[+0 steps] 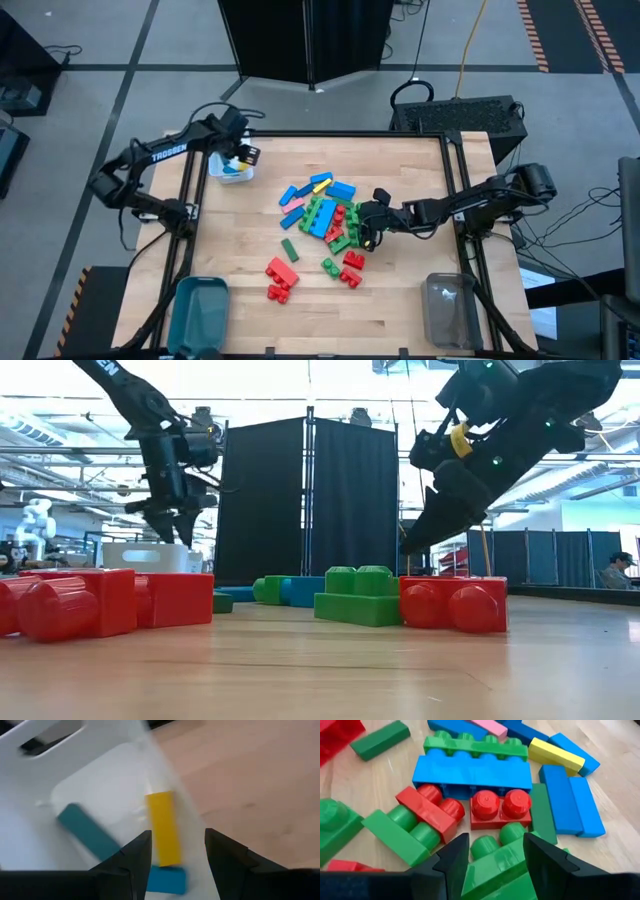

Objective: Sort blocks by size
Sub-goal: Put the blue block into the white bin, then put the dark blue block into the white bin

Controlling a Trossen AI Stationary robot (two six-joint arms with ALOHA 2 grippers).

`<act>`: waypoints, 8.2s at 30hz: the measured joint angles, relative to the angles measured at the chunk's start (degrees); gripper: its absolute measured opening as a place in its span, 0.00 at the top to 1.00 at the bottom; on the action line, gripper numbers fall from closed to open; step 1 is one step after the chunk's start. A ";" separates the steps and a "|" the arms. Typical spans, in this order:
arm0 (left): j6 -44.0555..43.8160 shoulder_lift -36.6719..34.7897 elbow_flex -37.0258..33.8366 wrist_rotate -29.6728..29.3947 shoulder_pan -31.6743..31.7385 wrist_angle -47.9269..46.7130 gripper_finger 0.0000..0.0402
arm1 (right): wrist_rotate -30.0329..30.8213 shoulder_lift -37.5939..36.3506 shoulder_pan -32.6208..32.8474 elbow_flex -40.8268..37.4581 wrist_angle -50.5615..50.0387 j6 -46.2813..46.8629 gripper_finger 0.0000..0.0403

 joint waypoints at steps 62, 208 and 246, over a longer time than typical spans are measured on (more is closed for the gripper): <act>-3.53 20.42 1.18 -0.63 -32.31 16.78 0.59 | 1.52 0.00 0.55 0.00 1.56 -2.69 0.56; 10.54 23.02 1.10 2.26 -28.85 28.77 0.56 | 1.29 -0.02 0.52 0.04 0.90 -3.30 0.56; 2.40 9.38 1.05 -3.90 -27.66 15.04 0.80 | 1.27 -0.02 0.80 0.00 -0.53 -3.15 0.56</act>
